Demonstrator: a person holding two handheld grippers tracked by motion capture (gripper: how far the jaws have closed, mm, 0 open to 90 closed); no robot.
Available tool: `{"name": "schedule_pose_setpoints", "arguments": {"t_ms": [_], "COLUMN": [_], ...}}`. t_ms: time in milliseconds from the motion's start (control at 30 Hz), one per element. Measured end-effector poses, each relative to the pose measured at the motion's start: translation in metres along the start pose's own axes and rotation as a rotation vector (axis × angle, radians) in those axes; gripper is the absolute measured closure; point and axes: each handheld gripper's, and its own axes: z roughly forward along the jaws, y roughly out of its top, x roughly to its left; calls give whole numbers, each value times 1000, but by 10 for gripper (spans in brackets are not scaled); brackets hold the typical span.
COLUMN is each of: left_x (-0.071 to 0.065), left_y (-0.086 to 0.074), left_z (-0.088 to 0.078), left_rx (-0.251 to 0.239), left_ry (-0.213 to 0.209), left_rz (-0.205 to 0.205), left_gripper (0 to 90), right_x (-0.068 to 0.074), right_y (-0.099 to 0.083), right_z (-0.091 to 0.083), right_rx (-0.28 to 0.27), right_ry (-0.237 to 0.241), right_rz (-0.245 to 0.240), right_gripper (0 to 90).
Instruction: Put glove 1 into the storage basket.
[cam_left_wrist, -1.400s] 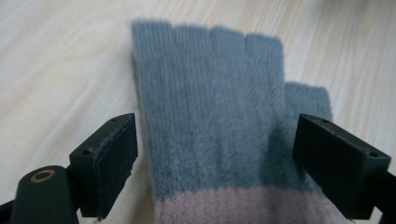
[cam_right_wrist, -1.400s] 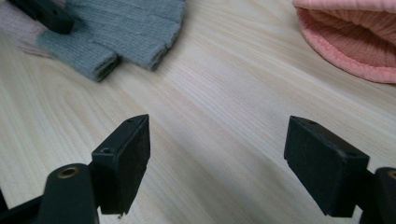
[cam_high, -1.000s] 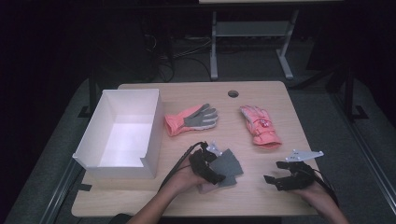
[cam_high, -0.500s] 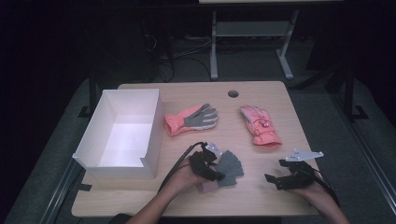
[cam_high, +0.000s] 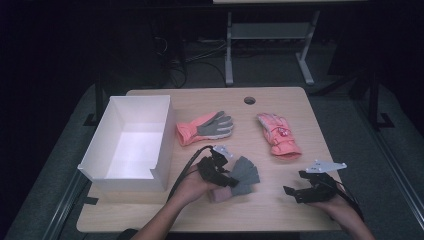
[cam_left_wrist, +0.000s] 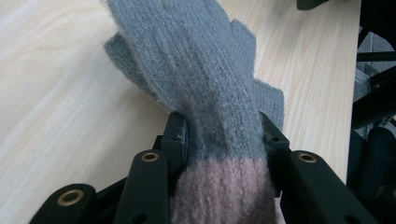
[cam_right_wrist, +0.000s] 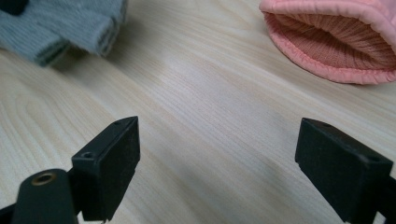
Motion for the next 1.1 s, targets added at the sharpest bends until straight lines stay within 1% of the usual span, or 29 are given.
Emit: {"name": "schedule_pose_setpoints", "arguments": {"t_ms": [33, 67, 100, 133, 200, 233, 367, 400, 467, 567, 600, 633, 667, 700, 733, 767, 800, 900, 933, 1033, 1067, 1100], "left_x": [0, 0, -1, -1, -1, -1, 0, 0, 1, 1, 1, 0, 0, 0, 0, 1, 1, 2, 2, 3, 3, 4], "left_y": [2, 2, 4, 4, 7, 10, 16, 16, 20, 24, 24, 27, 27, 30, 30, 32, 32, 34, 34, 35, 35, 34], "left_z": [-6, -6, -12, -12, -17, -23, -32, -32, -39, -46, -46, -51, -51, -56, -56, -61, -61, -70, -70, -82, -82, -89], "left_rx": [1, 1, 1, 1, -2, -1, -5, -5, -9, -11, -11, -20, -20, -26, -26, -32, -32, -28, -28, -40, -40, -45], "left_ry": [4, 4, 5, 5, 8, 15, 20, 20, 14, 19, 19, 23, 23, 25, 25, 17, 17, 28, 28, 24, 24, 43], "left_rz": [-4, -4, -2, -2, 3, 10, 4, 4, -2, -3, -3, -11, -11, -9, -9, -14, -14, -13, -13, -23, -23, -24], "left_gripper": [631, 631, 631, 631, 631, 631, 631, 631, 631, 631, 631, 630, 630, 630, 630, 630, 630, 630, 630, 629, 630, 629], "right_x": [0, 0, 0, 0, 0, 0, 0, 0, 0, 0, 0, 0, -1, -1, -1, -1, -1, -1, -1, -1, -1, 0], "right_y": [0, 0, 0, 0, -1, -1, -2, -2, -2, -3, -3, -3, -3, -3, -3, -3, -3, -3, -3, -3, -3, -3], "right_z": [0, 1, 1, 1, 1, 1, 2, 2, 3, 3, 3, 3, 3, 2, 2, 2, 2, 2, 2, 3, 3, 3], "right_rx": [-2, -2, -2, -2, -8, -9, -11, -11, -11, -10, -10, -12, -13, -13, -13, -12, -12, -8, -8, -6, -6, -5], "right_ry": [-5, -5, -6, -6, -9, -9, -11, -11, -11, -13, -13, -14, -14, -13, -13, -12, -12, -10, -10, -9, -9, -7], "right_rz": [8, 8, 10, 10, 9, 4, 4, 4, 11, 13, 13, 11, 11, 10, 10, 11, 9, 16, 16, 12, 12, 12], "right_gripper": [137, 137, 136, 136, 136, 137, 137, 137, 137, 137, 137, 137, 137, 137, 137, 137, 137, 137, 137, 139, 139, 139]}}
